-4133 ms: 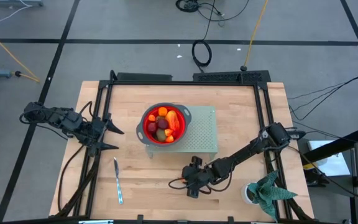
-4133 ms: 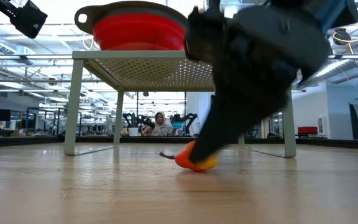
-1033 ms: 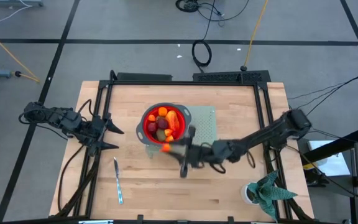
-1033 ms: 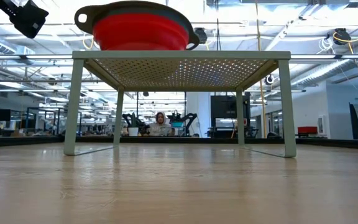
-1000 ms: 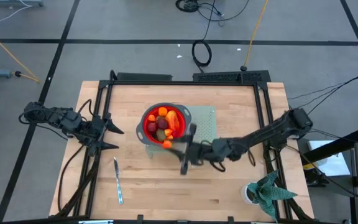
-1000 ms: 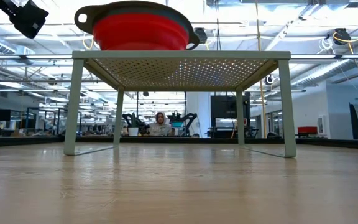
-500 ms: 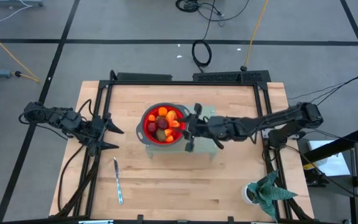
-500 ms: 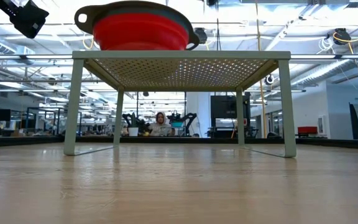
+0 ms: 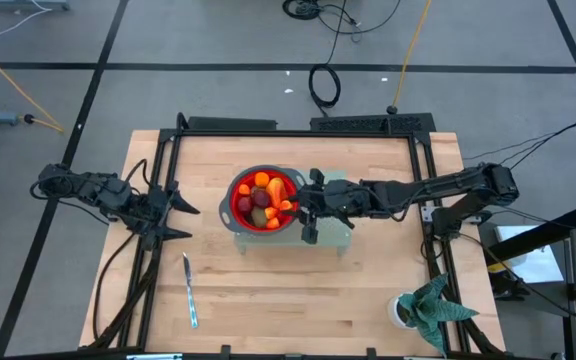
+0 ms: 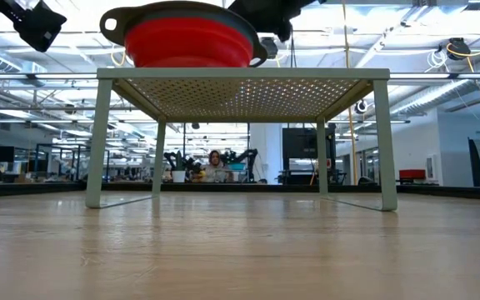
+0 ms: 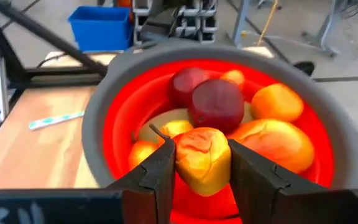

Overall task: Pick & Place Fruit
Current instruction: Put the peach fruit into the strainer

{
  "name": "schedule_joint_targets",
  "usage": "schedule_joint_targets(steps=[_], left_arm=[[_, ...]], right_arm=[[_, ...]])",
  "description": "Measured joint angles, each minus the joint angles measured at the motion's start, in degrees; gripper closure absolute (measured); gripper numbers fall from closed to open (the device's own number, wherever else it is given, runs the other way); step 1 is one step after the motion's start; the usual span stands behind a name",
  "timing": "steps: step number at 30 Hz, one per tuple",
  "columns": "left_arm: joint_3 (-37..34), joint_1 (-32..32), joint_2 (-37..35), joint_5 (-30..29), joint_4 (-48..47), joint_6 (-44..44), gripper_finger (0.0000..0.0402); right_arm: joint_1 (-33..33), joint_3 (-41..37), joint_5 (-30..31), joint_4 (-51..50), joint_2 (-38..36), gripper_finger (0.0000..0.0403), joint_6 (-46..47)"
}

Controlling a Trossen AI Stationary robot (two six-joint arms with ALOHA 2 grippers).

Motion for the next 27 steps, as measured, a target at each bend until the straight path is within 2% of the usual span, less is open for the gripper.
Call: schedule_joint_targets(steps=[8,16,27], left_arm=[[0.0,0.01,-0.01,-4.16,0.0,0.06,0.0094],[0.0,0.01,-0.01,-4.22,-0.02,0.12,0.0094],[0.0,0.01,-0.01,-4.21,-0.03,0.09,0.0094]], right_arm=[[-0.22,0.0,-0.77,-0.47,0.0,0.0279,0.03],[-0.33,0.0,-0.71,-0.45,0.0,0.0277,2.51],[-0.31,0.0,-0.68,-0.44,0.0,0.0239,2.57]])
